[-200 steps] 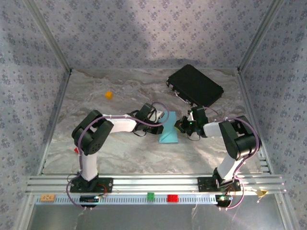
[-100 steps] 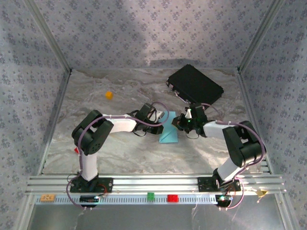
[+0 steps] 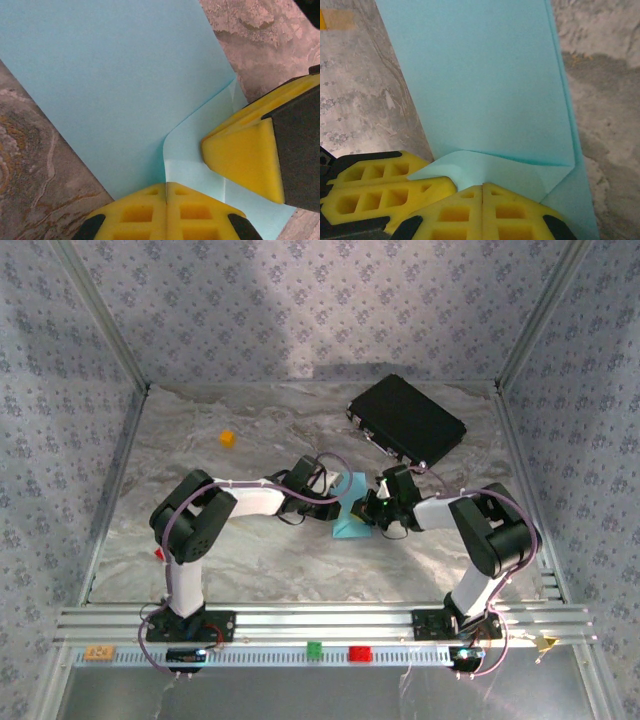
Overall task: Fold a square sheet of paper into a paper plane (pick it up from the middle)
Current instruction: Fold the triangle a second time at the center of the table.
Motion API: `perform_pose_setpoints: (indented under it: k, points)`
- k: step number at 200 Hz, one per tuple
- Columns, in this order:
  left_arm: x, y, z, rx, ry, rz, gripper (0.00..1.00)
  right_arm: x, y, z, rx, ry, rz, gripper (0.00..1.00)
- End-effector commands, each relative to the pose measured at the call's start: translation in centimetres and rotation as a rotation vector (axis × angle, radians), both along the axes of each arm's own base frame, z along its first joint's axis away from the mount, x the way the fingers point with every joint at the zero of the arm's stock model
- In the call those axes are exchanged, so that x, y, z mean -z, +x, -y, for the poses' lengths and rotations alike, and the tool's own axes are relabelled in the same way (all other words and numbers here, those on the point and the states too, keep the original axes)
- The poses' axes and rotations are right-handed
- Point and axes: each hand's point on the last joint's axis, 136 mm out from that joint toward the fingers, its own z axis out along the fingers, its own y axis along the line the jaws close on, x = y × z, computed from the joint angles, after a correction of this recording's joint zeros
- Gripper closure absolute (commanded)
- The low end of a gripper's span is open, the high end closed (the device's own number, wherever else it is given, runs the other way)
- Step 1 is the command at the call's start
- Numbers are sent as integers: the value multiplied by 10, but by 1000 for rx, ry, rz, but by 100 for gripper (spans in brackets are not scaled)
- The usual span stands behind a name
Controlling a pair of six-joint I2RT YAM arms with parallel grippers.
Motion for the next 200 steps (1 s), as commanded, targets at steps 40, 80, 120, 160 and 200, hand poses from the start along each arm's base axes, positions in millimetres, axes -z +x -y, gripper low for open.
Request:
perform_pose_setpoints:
  k: [40,80,120,160,200]
  points:
    - [-14,0,-11,-32,19,-18,85,27,-15,18,31,-85,-83,97]
    - [-48,2,-16,-59,-15,-3,72,27,-14,16,31,-79,-83,97]
    - [-59,-20,0,26,-109,-101,88,26,-14,19,37,-85,-84,97]
    - [-50,-44,21,129,-133,-198,93,26,-14,20,42,-86,-84,97]
    - [-40,-45,33,156,-134,-239,93,26,-14,21,44,-87,-84,98]
